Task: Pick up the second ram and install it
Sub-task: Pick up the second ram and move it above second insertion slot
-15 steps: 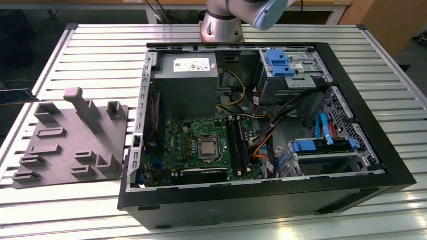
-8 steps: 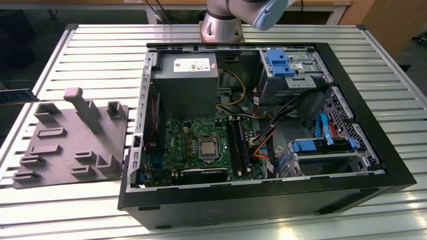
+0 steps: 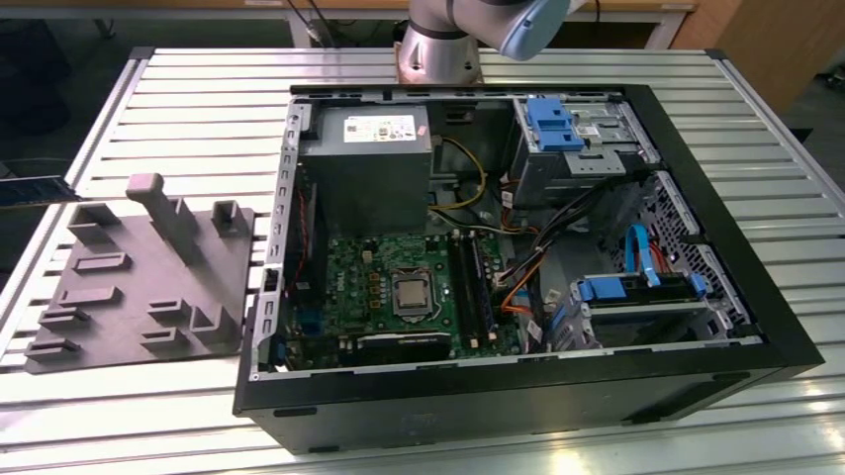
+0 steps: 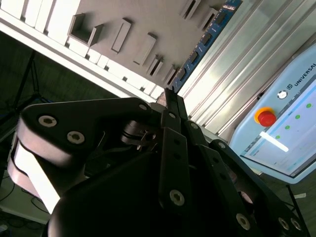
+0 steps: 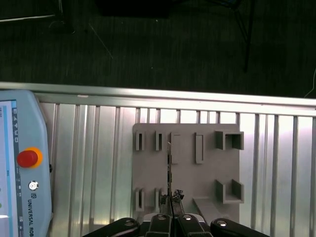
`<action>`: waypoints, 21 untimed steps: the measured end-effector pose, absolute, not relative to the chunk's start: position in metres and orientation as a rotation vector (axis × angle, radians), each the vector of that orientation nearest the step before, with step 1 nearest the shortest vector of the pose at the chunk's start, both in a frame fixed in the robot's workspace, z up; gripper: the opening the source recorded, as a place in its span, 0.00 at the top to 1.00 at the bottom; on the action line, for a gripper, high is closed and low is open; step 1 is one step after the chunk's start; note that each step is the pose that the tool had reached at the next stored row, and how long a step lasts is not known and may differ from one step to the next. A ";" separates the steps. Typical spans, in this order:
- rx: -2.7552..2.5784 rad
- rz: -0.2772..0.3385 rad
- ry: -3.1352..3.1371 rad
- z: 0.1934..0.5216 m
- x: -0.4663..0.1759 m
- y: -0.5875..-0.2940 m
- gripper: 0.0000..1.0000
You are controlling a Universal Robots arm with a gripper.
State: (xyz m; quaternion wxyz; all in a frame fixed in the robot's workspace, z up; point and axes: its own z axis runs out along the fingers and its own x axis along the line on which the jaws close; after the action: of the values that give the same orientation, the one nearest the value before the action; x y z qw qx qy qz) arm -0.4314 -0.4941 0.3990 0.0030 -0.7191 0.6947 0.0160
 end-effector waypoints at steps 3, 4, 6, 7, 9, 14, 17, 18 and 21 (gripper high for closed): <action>-2.255 0.050 2.178 0.399 -0.431 -0.494 0.89; -2.255 0.050 2.178 0.399 -0.431 -0.494 0.89; -2.255 0.050 2.178 0.399 -0.428 -0.494 0.89; -2.255 0.050 2.178 0.399 -0.428 -0.494 0.89; -2.255 0.050 2.178 0.399 -0.427 -0.494 0.89; -2.255 0.050 2.178 0.399 -0.426 -0.494 0.89; -2.255 0.050 2.178 0.399 -0.424 -0.494 0.89; -2.255 0.050 2.178 0.399 -0.423 -0.494 0.89; -2.255 0.050 2.178 0.399 -0.421 -0.494 0.89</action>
State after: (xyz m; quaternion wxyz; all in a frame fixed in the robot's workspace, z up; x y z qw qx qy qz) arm -0.4214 -0.4940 0.3990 0.0029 -0.7191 0.6947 0.0160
